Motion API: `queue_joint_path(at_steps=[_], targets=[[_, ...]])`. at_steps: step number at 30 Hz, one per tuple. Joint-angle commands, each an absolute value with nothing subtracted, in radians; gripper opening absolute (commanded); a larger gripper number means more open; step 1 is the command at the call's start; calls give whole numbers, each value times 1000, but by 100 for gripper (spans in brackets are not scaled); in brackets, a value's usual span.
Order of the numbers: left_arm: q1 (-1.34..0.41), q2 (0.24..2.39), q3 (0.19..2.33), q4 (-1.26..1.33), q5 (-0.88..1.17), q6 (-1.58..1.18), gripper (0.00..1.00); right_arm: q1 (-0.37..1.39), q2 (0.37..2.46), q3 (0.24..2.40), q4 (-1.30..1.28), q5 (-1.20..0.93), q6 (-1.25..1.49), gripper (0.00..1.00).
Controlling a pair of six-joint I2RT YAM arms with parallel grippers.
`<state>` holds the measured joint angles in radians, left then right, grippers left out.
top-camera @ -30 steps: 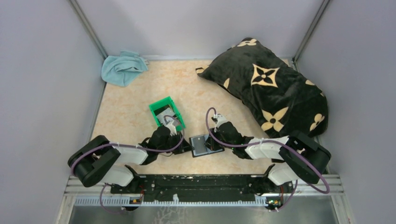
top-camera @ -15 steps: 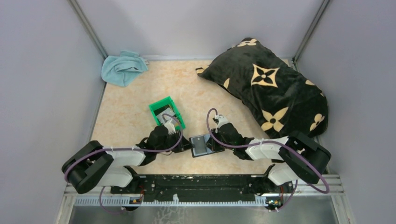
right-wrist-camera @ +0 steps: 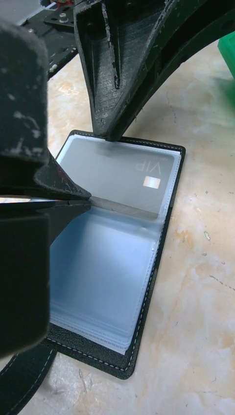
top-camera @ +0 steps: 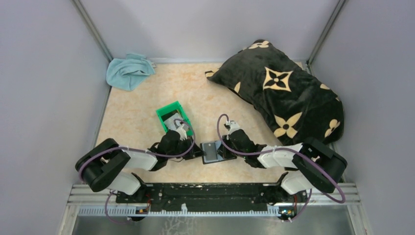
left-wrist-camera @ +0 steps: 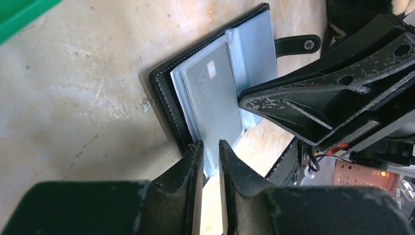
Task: Take the credit cards out of the card holder
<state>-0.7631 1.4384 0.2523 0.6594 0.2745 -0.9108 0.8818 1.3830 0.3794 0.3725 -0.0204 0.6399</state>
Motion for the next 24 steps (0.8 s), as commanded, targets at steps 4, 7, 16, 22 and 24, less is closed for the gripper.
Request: queue_joint_path(at_steps=[4,7,16,22,24], targets=[[-762,1484,277,727,299,-905,24,892,1377,376,403,-24,638,0],[-762,1506,276,762,311,-917,24,893,1388,376,413,-37,637,0],[-764,1543,326,808,355,-931,24,892,1418,378,440,-59,645,0],[-770,1524,359,807,374,-939,24,892,1422,374,447,-59,650,0],[-771,1515,369,804,381,-942,24,891,1422,372,449,-59,652,0]])
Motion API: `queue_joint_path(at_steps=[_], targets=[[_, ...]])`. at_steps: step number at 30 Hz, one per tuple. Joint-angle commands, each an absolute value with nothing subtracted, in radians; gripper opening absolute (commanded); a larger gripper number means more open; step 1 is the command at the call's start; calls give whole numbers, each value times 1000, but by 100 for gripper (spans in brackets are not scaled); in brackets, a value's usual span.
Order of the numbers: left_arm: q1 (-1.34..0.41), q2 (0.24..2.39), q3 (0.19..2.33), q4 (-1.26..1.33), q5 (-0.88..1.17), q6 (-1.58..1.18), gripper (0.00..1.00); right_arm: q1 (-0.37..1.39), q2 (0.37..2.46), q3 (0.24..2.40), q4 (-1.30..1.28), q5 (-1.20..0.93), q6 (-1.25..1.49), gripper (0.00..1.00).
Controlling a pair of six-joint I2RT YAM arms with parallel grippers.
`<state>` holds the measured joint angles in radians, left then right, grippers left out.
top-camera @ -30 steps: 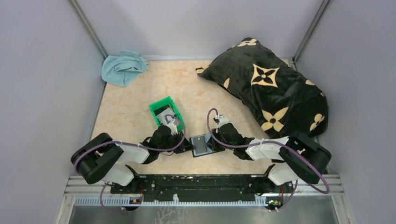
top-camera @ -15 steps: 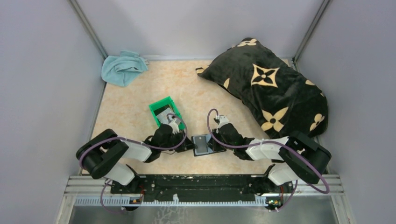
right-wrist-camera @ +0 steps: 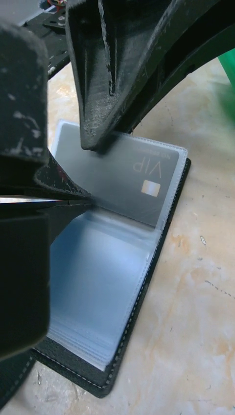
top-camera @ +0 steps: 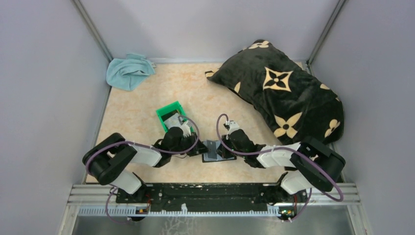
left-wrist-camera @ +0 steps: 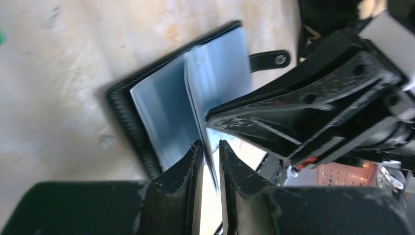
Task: Take the credit cards out of the card holder
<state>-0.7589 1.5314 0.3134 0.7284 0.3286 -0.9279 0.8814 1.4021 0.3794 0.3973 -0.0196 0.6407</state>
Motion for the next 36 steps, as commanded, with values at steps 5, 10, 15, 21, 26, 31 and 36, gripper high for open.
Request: queue_joint_path(at_steps=[5,10,15,21,26,31,36], targets=[[-777,1493,405,765,382,-933,24,892,1407,366,453,-57,654,0],[-779,1499,413,751,377,-922,24,891,1343,350,437,-37,659,0],[-785,1518,411,774,384,-927,24,892,1200,347,320,53,663,3],[-797,1531,420,780,382,-921,24,889,1057,363,202,136,655,34],[-815,1553,434,792,391,-925,24,881,1083,382,186,136,655,42],[-822,1561,433,800,390,-927,24,882,1129,408,213,116,662,42],[-831,1563,435,807,396,-934,24,881,1076,403,199,152,669,40]])
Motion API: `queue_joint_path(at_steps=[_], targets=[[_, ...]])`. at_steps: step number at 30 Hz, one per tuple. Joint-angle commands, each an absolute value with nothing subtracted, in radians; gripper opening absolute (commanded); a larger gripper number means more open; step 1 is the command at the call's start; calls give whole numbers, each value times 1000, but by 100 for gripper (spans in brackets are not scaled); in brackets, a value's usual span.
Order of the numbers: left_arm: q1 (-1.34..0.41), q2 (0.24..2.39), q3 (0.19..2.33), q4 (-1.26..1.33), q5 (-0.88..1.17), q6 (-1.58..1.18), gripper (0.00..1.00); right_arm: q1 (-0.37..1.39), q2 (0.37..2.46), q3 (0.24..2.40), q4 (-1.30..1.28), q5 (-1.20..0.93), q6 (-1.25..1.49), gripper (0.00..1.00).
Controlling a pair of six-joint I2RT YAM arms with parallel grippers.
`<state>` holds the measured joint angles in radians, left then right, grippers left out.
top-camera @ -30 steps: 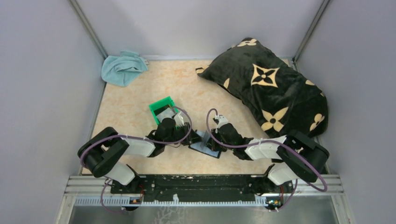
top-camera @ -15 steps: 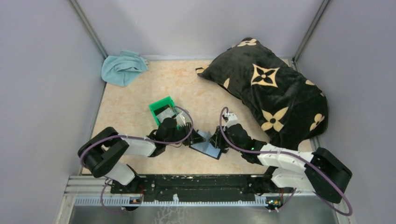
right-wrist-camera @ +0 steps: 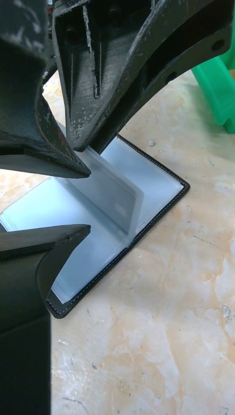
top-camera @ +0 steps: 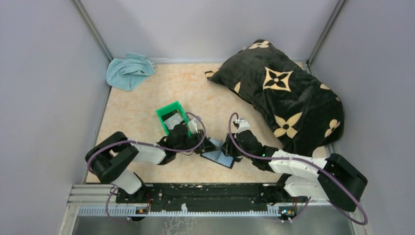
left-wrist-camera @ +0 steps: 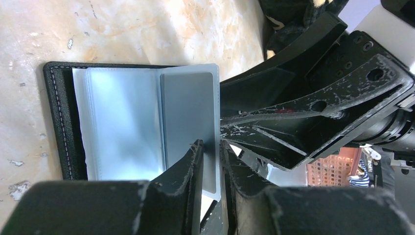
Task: Take the credit cards out of the card holder
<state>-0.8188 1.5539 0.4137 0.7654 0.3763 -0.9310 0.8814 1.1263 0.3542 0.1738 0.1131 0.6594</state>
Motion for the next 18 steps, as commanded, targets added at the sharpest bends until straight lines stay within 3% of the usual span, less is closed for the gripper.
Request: queue_joint_path(at_steps=[1,18], targets=[[-833,1563,435,811,396,-935,24,880,1058,400,186,162,668,40],[-913,1647,495,856,414,-951,24,846,833,349,-24,318,711,38]])
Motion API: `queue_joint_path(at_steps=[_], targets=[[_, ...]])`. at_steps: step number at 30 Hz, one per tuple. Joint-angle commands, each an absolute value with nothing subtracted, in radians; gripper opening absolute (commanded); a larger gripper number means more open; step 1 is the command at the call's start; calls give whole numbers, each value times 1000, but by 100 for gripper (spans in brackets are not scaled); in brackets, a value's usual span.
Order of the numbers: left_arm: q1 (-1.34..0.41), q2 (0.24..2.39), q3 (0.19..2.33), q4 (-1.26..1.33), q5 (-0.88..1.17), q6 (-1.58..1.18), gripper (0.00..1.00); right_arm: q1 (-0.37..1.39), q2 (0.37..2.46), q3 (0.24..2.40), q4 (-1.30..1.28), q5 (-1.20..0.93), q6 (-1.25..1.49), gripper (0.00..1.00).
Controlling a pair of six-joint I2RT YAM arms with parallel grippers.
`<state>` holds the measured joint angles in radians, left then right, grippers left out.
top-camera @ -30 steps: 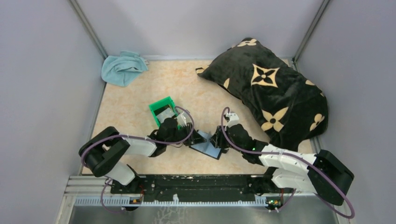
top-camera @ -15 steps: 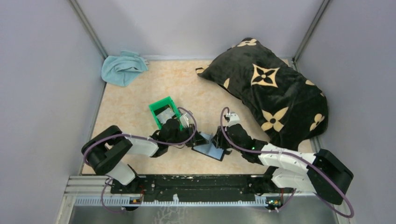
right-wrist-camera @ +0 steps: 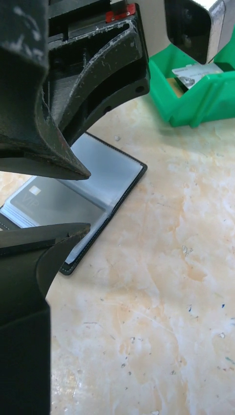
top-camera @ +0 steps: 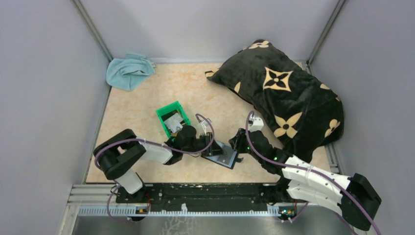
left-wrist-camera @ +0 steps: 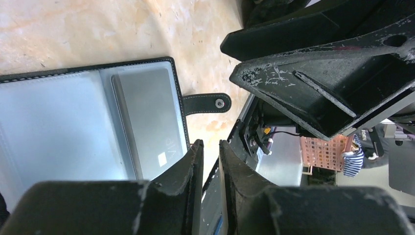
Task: Take the credit cards out of the card holder
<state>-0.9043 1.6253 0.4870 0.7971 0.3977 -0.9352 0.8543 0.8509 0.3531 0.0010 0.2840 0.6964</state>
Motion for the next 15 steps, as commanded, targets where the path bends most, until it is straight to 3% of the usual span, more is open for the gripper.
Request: queue_joint_path(at_steps=[1,5,10,14,15], targets=[[-914,1648,488,860,413,-951,24,845,833,346,-25,315,712,38],[-911,1626,469,839,374,-924,24,841,869,337,-17,253,710,36],[-889,1579,473,680,287,-817,23,844,900,289,35,193,738,23],[-839,1549,475,545,236,-739,1,845,890,253,60,200,767,10],[-829,1542,475,519,226,-719,0,846,896,252,58,200,770,8]])
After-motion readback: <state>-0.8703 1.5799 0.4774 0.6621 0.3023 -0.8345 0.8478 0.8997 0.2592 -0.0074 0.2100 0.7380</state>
